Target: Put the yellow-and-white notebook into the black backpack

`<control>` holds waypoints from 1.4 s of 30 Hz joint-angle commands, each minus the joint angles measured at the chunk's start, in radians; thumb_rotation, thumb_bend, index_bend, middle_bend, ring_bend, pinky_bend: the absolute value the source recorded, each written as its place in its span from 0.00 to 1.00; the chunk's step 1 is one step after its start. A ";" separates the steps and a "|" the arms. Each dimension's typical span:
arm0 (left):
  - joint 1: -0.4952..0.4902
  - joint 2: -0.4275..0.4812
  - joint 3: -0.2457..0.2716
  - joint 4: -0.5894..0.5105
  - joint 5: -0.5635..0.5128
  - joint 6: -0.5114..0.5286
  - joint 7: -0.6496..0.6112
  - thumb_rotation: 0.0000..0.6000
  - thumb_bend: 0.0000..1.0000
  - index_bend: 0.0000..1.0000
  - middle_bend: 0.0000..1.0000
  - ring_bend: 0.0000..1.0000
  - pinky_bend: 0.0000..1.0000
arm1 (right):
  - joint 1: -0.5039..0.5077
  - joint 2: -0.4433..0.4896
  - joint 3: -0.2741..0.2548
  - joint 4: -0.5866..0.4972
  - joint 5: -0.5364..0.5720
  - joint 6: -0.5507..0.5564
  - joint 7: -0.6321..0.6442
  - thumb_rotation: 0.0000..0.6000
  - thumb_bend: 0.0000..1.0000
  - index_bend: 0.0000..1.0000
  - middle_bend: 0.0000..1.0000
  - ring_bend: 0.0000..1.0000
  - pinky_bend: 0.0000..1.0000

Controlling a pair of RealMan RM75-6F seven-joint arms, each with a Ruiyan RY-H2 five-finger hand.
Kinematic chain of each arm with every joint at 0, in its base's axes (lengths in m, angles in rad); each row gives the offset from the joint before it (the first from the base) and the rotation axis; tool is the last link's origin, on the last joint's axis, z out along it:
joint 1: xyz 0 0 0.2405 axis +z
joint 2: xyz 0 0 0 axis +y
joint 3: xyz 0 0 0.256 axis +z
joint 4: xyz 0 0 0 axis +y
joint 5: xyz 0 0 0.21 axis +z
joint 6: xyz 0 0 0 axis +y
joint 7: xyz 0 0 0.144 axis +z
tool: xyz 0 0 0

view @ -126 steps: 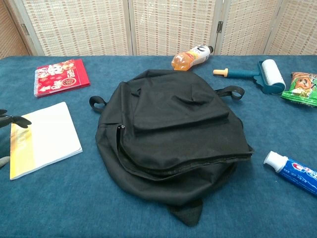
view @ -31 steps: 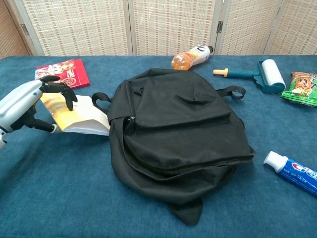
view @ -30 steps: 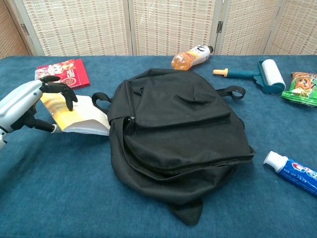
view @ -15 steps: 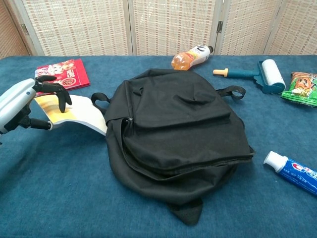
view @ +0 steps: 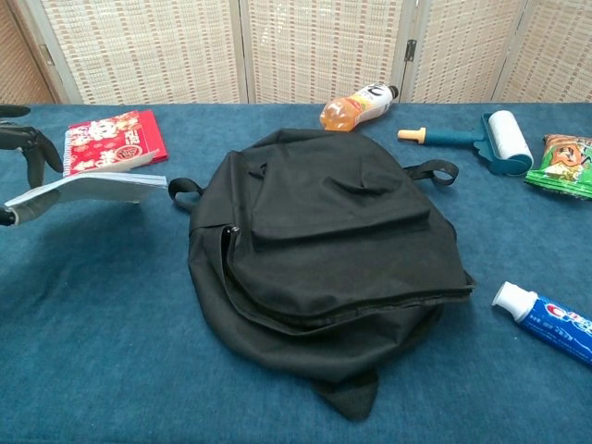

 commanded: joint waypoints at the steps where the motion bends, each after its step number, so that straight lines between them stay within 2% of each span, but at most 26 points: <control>1: 0.018 0.025 0.009 -0.030 0.013 0.033 0.026 1.00 0.47 0.70 0.52 0.41 0.15 | 0.041 -0.006 -0.008 -0.028 -0.022 -0.060 -0.037 1.00 0.19 0.09 0.17 0.13 0.20; 6: 0.023 0.050 0.024 -0.061 0.045 0.092 0.087 1.00 0.47 0.71 0.53 0.42 0.16 | 0.124 -0.037 -0.010 -0.062 -0.026 -0.190 -0.114 1.00 0.19 0.15 0.19 0.14 0.20; 10: 0.019 0.064 0.031 -0.079 0.070 0.134 0.128 1.00 0.47 0.71 0.54 0.43 0.16 | 0.191 -0.078 0.008 -0.077 -0.006 -0.282 -0.170 1.00 0.24 0.18 0.20 0.15 0.20; 23: 0.013 0.114 0.024 -0.180 0.115 0.241 0.193 1.00 0.47 0.71 0.54 0.43 0.16 | 0.405 -0.236 0.073 -0.051 0.167 -0.564 -0.320 1.00 0.25 0.25 0.22 0.16 0.20; 28: 0.012 0.128 0.023 -0.214 0.127 0.258 0.209 1.00 0.47 0.71 0.54 0.43 0.16 | 0.444 -0.262 0.068 -0.046 0.210 -0.609 -0.355 1.00 0.25 0.25 0.22 0.16 0.20; 38: 0.016 0.143 0.023 -0.259 0.140 0.253 0.236 1.00 0.46 0.71 0.54 0.43 0.15 | 0.465 -0.255 0.037 -0.054 0.246 -0.618 -0.386 1.00 0.25 0.25 0.22 0.16 0.20; 42: 0.017 0.147 0.022 -0.269 0.141 0.247 0.239 1.00 0.46 0.71 0.54 0.43 0.16 | 0.501 -0.283 0.046 -0.025 0.276 -0.649 -0.406 1.00 0.30 0.26 0.22 0.16 0.20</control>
